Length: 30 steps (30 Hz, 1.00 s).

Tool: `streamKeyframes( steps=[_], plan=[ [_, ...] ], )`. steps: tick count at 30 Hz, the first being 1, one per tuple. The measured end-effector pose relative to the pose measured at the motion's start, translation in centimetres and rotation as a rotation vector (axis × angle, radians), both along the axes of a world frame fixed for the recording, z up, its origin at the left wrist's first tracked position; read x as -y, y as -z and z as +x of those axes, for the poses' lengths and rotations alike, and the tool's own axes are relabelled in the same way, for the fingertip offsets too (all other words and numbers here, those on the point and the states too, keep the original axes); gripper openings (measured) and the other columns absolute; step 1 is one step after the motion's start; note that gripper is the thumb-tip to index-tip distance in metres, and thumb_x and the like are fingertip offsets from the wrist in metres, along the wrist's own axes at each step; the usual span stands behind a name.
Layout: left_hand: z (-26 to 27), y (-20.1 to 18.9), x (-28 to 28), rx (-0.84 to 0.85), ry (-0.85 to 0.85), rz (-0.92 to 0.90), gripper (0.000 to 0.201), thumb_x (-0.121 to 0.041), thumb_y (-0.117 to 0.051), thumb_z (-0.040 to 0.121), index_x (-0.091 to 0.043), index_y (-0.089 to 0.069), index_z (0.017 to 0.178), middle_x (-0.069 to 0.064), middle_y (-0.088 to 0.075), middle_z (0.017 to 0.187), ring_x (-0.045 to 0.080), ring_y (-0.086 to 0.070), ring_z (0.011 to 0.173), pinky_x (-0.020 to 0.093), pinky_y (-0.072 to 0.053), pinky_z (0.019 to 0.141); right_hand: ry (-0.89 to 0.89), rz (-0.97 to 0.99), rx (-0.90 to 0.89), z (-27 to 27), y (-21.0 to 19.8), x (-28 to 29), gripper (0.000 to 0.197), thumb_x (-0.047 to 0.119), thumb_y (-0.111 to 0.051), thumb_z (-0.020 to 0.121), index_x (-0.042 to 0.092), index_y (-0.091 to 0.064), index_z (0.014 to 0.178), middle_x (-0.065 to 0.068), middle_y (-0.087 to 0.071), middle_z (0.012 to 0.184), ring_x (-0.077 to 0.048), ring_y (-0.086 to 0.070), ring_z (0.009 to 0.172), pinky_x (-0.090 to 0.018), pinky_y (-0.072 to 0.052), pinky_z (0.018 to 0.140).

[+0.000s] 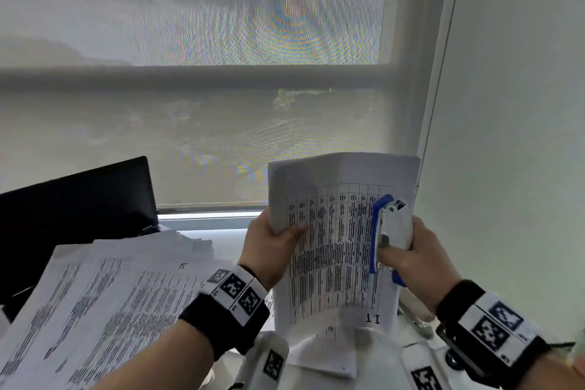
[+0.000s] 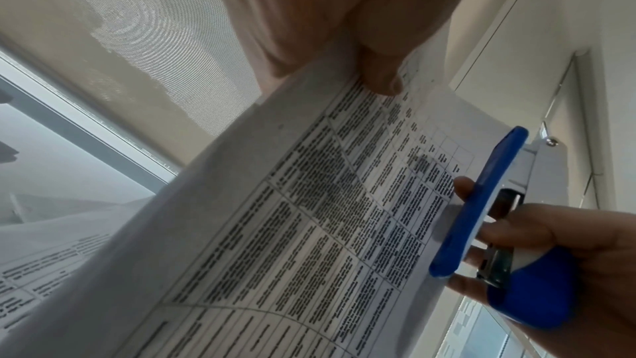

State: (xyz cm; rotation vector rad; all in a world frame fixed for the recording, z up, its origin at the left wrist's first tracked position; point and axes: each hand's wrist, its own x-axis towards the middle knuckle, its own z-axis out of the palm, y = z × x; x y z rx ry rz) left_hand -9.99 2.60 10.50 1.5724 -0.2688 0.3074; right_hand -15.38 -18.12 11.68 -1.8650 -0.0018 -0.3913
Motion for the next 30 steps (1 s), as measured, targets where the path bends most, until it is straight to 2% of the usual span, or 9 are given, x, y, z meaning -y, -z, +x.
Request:
streamKeyframes(
  steps=[3,5,8,12,15,17,22,25,30],
  plan=[
    [0.0,-0.1,-0.1,-0.015,0.01,-0.019,0.019,0.002,-0.068,0.085,-0.014,-0.068,0.096,-0.004,-0.075,0.086,0.013,-0.072,0.081,0.029,-0.059,0.076,0.248,-0.195,0.138,0.5,-1.2,0.2,0.018,0.005,-0.066,0.08,0.01,-0.054,0.093,-0.004,-0.034,0.118,-0.022,-0.042,0.096,-0.018,-0.049,0.068],
    [-0.1,-0.1,0.1,-0.047,0.027,-0.047,0.016,0.001,-0.068,0.086,-0.012,-0.069,0.095,0.001,-0.076,0.086,0.019,-0.073,0.083,0.039,-0.059,0.079,0.37,-0.233,0.284,1.1,-2.7,0.6,0.034,0.027,-0.07,0.08,0.018,-0.046,0.102,-0.004,-0.034,0.119,-0.023,-0.041,0.11,-0.024,-0.039,0.09],
    [-0.4,-0.4,0.5,-0.062,0.066,-0.075,0.015,0.004,-0.067,0.086,-0.01,-0.069,0.092,-0.001,-0.076,0.081,0.016,-0.072,0.078,0.041,-0.059,0.081,0.314,0.014,0.514,1.3,-6.3,0.1,0.046,0.048,-0.064,0.073,0.02,-0.046,0.104,-0.007,-0.057,0.104,-0.005,-0.057,0.083,-0.019,-0.045,0.075],
    [-1.0,-0.8,1.4,-0.064,0.119,-0.083,0.019,0.008,-0.065,0.086,-0.011,-0.067,0.086,-0.002,-0.074,0.076,0.017,-0.069,0.074,0.048,-0.058,0.083,0.206,0.032,0.719,1.9,-9.5,-1.8,0.026,0.035,-0.068,0.085,0.026,-0.046,0.094,0.013,-0.057,0.08,0.013,-0.055,0.068,-0.007,-0.042,0.069],
    [-1.4,-1.0,1.8,-0.049,0.128,-0.06,0.019,0.006,-0.069,0.083,-0.013,-0.066,0.085,0.0,-0.074,0.079,0.023,-0.069,0.079,0.053,-0.056,0.085,0.168,-0.027,0.693,2.8,-10.2,-3.3,0.052,0.057,-0.06,0.075,0.018,-0.052,0.108,0.012,-0.059,0.086,0.005,-0.056,0.073,-0.013,-0.043,0.071],
    [-1.7,-1.1,1.9,-0.028,0.141,-0.056,0.015,-0.003,-0.073,0.078,-0.013,-0.067,0.087,0.005,-0.074,0.084,0.027,-0.068,0.084,0.053,-0.056,0.085,0.135,-0.075,0.667,3.3,-10.3,-4.1,0.046,0.057,-0.06,0.074,0.023,-0.051,0.103,0.018,-0.058,0.081,0.01,-0.055,0.068,-0.009,-0.042,0.067],
    [-2.7,-1.3,2.0,0.006,0.203,-0.05,0.019,0.008,-0.066,0.085,-0.009,-0.065,0.092,-0.002,-0.074,0.082,0.017,-0.068,0.079,0.041,-0.057,0.081,0.174,-0.093,0.74,3.5,-10.4,-6.2,0.03,0.055,-0.059,0.077,0.026,-0.049,0.079,0.013,-0.054,0.066,-0.011,-0.052,0.061,-0.025,-0.042,0.061],
    [-3.0,-1.1,1.7,0.045,0.215,0.003,0.018,0.0,-0.07,0.081,-0.009,-0.067,0.096,-0.005,-0.075,0.085,0.011,-0.068,0.081,0.032,-0.056,0.079,0.196,-0.112,0.716,3.8,-10.7,-6.4,0.027,0.049,-0.06,0.078,0.028,-0.046,0.07,0.013,-0.05,0.061,-0.007,-0.05,0.056,-0.023,-0.037,0.058],
    [-3.0,-0.6,1.1,0.012,0.192,0.013,0.018,0.009,-0.065,0.084,-0.005,-0.067,0.095,-0.004,-0.075,0.082,0.007,-0.068,0.076,0.024,-0.056,0.071,0.145,-0.178,0.637,4.3,-10.3,-6.8,0.032,0.06,-0.054,0.074,0.029,-0.045,0.069,0.012,-0.051,0.061,-0.017,-0.053,0.061,-0.026,-0.038,0.06]
  ],
)
